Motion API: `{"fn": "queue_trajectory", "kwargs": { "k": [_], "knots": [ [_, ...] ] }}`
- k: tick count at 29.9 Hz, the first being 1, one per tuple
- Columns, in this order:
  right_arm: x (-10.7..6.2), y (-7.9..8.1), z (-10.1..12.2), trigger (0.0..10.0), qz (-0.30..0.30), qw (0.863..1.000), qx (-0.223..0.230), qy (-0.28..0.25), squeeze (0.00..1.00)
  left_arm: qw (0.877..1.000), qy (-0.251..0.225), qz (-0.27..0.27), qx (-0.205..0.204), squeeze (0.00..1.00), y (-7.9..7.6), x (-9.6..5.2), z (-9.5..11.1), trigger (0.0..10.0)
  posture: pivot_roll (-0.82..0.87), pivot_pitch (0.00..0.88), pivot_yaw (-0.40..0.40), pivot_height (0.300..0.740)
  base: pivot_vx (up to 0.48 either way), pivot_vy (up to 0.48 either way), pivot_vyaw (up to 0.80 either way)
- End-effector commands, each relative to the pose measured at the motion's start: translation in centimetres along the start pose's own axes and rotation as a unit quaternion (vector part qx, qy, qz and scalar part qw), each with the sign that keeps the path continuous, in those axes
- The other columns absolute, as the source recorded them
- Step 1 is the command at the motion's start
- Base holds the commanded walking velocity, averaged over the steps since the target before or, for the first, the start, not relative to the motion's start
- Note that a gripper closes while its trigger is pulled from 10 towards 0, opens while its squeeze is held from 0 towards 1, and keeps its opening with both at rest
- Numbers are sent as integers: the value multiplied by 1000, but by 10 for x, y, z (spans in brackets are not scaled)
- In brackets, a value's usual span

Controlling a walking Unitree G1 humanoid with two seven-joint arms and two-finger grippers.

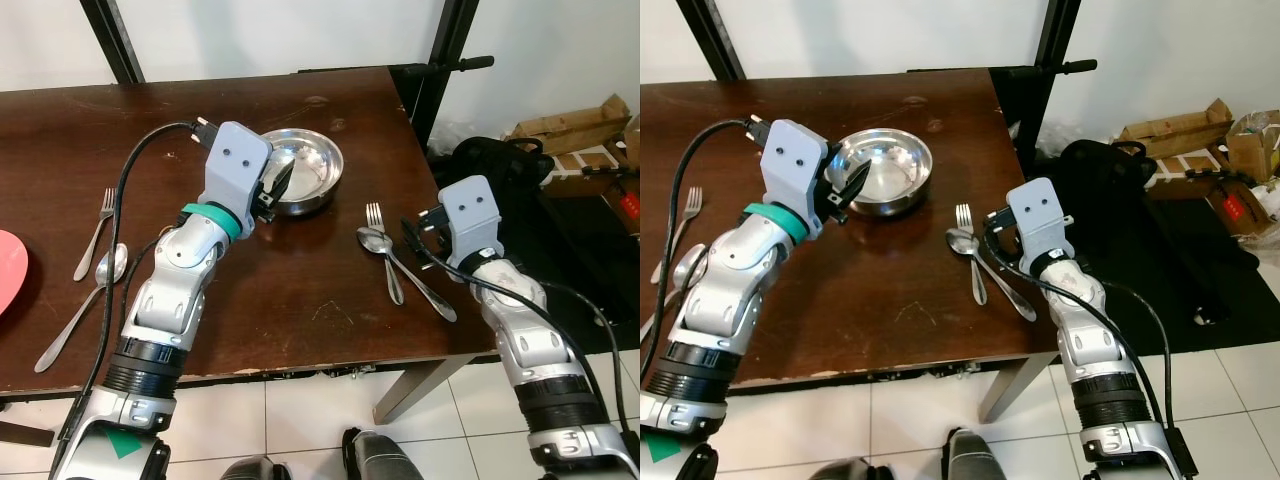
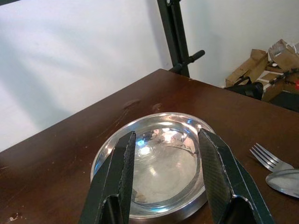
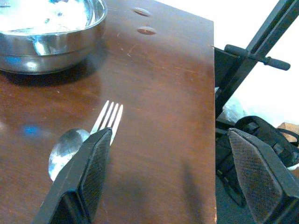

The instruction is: Setting the table

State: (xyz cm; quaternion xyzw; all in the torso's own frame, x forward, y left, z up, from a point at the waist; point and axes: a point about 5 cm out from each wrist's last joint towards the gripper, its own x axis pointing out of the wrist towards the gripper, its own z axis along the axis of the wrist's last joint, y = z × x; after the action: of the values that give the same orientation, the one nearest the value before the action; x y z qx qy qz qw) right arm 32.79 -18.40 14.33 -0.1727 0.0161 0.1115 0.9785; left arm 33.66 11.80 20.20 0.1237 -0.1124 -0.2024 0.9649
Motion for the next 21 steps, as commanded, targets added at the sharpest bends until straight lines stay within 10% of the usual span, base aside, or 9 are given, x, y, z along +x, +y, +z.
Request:
{"fn": "queue_trajectory", "kwargs": {
  "k": [1,21],
  "knots": [
    [0,-1,3,10000,-4,1000,-2,-7,0,1000,4,3,7,0,2,0,-2,10000,-129,0,85,740,0,0,0],
    [1,-1,3,10000,-6,1000,0,-6,0,1000,2,2,6,0,1,1,-1,10000,-129,0,88,740,0,0,0]
  ]
}}
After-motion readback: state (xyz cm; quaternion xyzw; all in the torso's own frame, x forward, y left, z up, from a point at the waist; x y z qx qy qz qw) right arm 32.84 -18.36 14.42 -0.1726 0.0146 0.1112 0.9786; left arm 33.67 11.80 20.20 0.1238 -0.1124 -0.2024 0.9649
